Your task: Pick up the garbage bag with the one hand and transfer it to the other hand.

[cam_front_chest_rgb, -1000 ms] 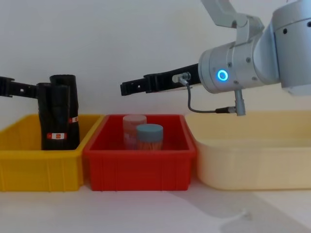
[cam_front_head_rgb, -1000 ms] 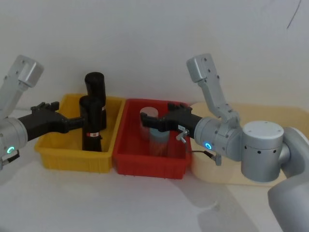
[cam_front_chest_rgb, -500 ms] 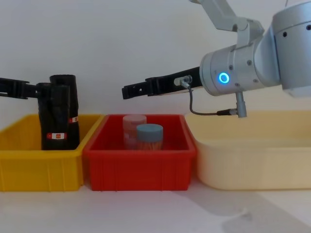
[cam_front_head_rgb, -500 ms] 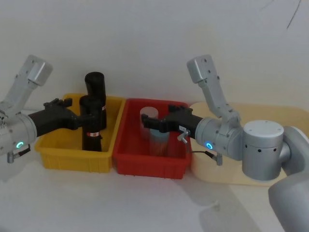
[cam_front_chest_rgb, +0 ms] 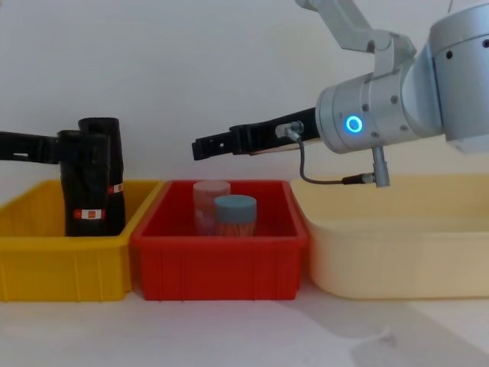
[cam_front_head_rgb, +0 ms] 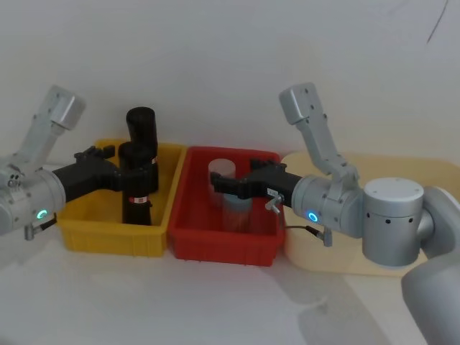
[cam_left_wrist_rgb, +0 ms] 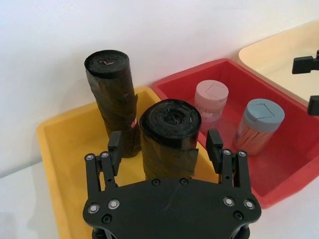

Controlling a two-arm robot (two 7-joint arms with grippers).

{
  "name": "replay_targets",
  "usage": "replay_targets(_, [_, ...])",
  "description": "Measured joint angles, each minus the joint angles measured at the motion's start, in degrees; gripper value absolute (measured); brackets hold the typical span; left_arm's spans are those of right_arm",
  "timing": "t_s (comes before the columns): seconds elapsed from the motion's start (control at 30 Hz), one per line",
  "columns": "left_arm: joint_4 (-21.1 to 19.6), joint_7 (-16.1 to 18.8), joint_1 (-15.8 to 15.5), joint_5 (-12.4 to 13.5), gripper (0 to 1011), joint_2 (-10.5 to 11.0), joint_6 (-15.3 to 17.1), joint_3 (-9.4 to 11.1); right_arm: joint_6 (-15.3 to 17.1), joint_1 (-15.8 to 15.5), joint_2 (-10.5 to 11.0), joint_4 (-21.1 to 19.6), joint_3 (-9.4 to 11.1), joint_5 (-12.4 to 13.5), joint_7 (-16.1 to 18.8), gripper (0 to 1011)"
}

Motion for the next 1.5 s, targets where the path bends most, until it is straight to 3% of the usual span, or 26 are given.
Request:
replay_targets(0.5, [4.00, -0.23, -1.95, 0.42, 1000, -1.23, -2.51, 1.51, 0.69, 0.71, 0.19, 0.89, -0.30, 1.03, 0.39, 1000])
replay_targets(0.83, [4.84, -0.29, -2.36, 0.51, 775, -1.48, -3.04, 1.85, 0.49, 1.70, -0.50, 3.69, -1.22, 1.27, 0.62, 1000])
replay_targets(1.07, [5.21, -0.33, -2.54, 0.55, 556, -1.60, -3.25, 1.98, -1.14, 3.10, -1.86, 8.09, -1.85, 0.82, 0.55, 1000])
replay_targets(1.5, [5.48, -0.33, -2.67, 0.58, 508, -1.68, -3.44, 2.08, -3.63, 5.56, -3.51, 14.45, -2.04, -0.24, 0.56, 1000])
